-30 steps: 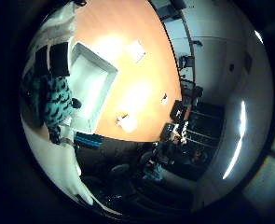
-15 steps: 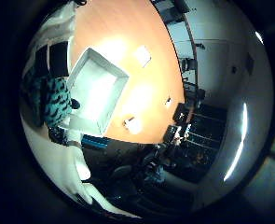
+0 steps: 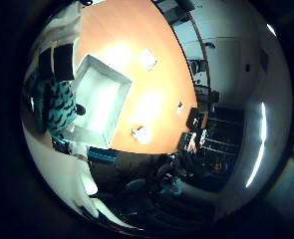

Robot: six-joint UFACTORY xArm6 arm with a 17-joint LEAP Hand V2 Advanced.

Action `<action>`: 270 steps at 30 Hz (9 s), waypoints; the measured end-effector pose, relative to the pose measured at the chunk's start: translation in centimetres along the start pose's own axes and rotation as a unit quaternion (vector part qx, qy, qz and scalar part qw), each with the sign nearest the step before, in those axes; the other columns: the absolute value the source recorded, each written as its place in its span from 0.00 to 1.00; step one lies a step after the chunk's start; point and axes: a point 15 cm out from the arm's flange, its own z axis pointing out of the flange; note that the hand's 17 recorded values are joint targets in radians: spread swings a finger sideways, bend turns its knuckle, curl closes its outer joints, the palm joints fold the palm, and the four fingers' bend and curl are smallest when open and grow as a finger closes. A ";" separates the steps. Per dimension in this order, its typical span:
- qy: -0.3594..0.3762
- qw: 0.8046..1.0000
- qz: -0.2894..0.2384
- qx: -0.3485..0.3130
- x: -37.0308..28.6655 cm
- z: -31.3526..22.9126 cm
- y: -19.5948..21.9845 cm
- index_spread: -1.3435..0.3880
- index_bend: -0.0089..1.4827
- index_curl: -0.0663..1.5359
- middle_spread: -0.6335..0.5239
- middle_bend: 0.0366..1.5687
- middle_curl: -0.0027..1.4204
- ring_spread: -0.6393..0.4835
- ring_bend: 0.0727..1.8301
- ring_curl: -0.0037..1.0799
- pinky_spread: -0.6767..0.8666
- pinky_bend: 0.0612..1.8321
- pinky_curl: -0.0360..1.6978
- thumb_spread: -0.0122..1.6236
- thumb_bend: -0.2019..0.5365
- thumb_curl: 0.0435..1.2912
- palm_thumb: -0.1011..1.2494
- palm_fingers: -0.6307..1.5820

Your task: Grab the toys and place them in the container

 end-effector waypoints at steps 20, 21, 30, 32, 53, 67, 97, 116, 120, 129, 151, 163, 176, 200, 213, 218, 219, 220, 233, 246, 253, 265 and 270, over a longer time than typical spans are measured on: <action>0.001 0.999 0.034 -0.013 3.9 1.5 2.5 0.57 0.58 0.71 0.33 0.69 0.77 0.35 0.72 0.72 0.27 0.61 0.59 0.77 0.25 0.32 0.78 0.77; 0.001 0.999 0.036 -0.013 4.0 1.4 2.5 0.57 0.57 0.71 0.33 0.69 0.77 0.35 0.72 0.72 0.27 0.62 0.59 0.77 0.24 0.31 0.76 0.77; 0.005 0.999 0.049 -0.022 5.9 1.4 4.2 0.51 0.15 0.55 0.29 0.52 0.63 0.31 0.61 0.58 0.16 0.53 0.49 0.69 0.24 0.24 0.59 0.55; 0.005 0.998 0.050 -0.024 6.1 1.5 4.4 0.49 0.12 0.51 0.29 0.47 0.59 0.32 0.59 0.56 0.17 0.51 0.48 0.68 0.24 0.23 0.58 0.51; 0.004 0.999 0.047 -0.026 6.7 1.6 4.7 0.53 0.13 0.31 0.40 0.25 0.37 0.40 0.40 0.38 0.50 0.34 0.39 0.63 0.24 0.21 0.52 0.42; 0.000 0.990 0.127 -0.068 16.4 5.0 12.7 0.53 0.13 0.28 0.40 0.24 0.33 0.40 0.38 0.35 0.53 0.31 0.34 0.63 0.24 0.20 0.52 0.43; -0.011 0.954 0.261 -0.147 34.2 25.4 32.9 0.55 0.11 0.23 0.44 0.19 0.28 0.51 0.24 0.25 0.65 0.25 0.21 0.63 0.24 0.20 0.50 0.40; -0.021 0.956 0.255 -0.140 31.6 30.8 32.6 0.55 0.12 0.22 0.44 0.18 0.28 0.52 0.23 0.25 0.65 0.25 0.17 0.63 0.24 0.20 0.50 0.41; -0.013 0.958 0.254 -0.133 32.2 31.5 32.3 0.55 0.12 0.22 0.44 0.18 0.27 0.52 0.22 0.25 0.65 0.25 0.17 0.63 0.24 0.20 0.50 0.41; -0.028 0.956 0.257 -0.139 32.1 33.7 32.7 0.55 0.12 0.23 0.44 0.18 0.27 0.51 0.21 0.24 0.66 0.25 0.16 0.63 0.24 0.20 0.52 0.42; -0.041 0.956 0.256 -0.134 32.9 39.6 33.1 0.55 0.12 0.23 0.42 0.18 0.28 0.49 0.21 0.25 0.65 0.23 0.14 0.62 0.25 0.21 0.56 0.46; -0.015 0.958 0.259 -0.119 34.4 38.6 33.5 0.49 0.37 0.41 0.25 0.53 0.49 0.28 0.55 0.48 0.21 0.54 0.25 0.61 0.26 0.25 0.74 0.87; -0.058 0.955 0.271 -0.103 31.9 33.8 34.1 0.57 0.65 0.65 0.34 0.77 0.68 0.35 0.75 0.68 0.31 0.74 0.44 0.59 0.26 0.41 0.90 0.74; -0.022 0.986 0.157 0.042 21.1 7.8 15.1 0.59 0.66 0.70 0.37 0.79 0.72 0.35 0.74 0.75 0.31 0.68 0.58 0.51 0.25 0.57 0.87 0.72; -0.045 0.993 0.074 0.080 9.6 3.7 6.7 0.59 0.65 0.70 0.37 0.77 0.72 0.35 0.72 0.77 0.30 0.66 0.61 0.50 0.25 0.59 0.87 0.73; -0.048 0.993 0.066 0.085 8.1 3.4 6.1 0.59 0.64 0.71 0.37 0.77 0.73 0.35 0.72 0.77 0.30 0.65 0.62 0.50 0.25 0.60 0.87 0.73; -0.047 0.993 0.067 0.087 8.1 3.3 6.1 0.59 0.64 0.71 0.37 0.76 0.73 0.35 0.72 0.77 0.30 0.65 0.62 0.50 0.25 0.59 0.87 0.73; -0.047 0.993 0.067 0.088 8.1 3.2 6.2 0.59 0.64 0.71 0.37 0.76 0.73 0.34 0.72 0.78 0.30 0.65 0.62 0.51 0.24 0.59 0.86 0.73; -0.041 0.992 0.066 0.096 8.1 2.7 6.8 0.52 0.21 0.56 0.32 0.59 0.60 0.32 0.63 0.61 0.18 0.51 0.52 0.65 0.22 0.29 0.55 0.54; -0.042 0.993 0.062 0.095 8.0 2.7 6.8 0.53 0.13 0.34 0.40 0.31 0.39 0.44 0.39 0.40 0.63 0.37 0.43 0.62 0.24 0.21 0.48 0.38; -0.042 0.993 0.062 0.094 8.0 2.8 6.8 0.54 0.12 0.28 0.43 0.28 0.34 0.48 0.35 0.34 0.71 0.33 0.38 0.61 0.24 0.21 0.48 0.39; -0.041 0.993 0.063 0.094 8.1 2.8 6.8 0.54 0.12 0.24 0.44 0.25 0.29 0.50 0.32 0.28 0.74 0.31 0.32 0.61 0.24 0.20 0.47 0.41; -0.042 0.993 0.062 0.094 8.0 2.8 6.8 0.54 0.12 0.23 0.44 0.25 0.28 0.50 0.32 0.27 0.74 0.31 0.30 0.61 0.24 0.20 0.47 0.41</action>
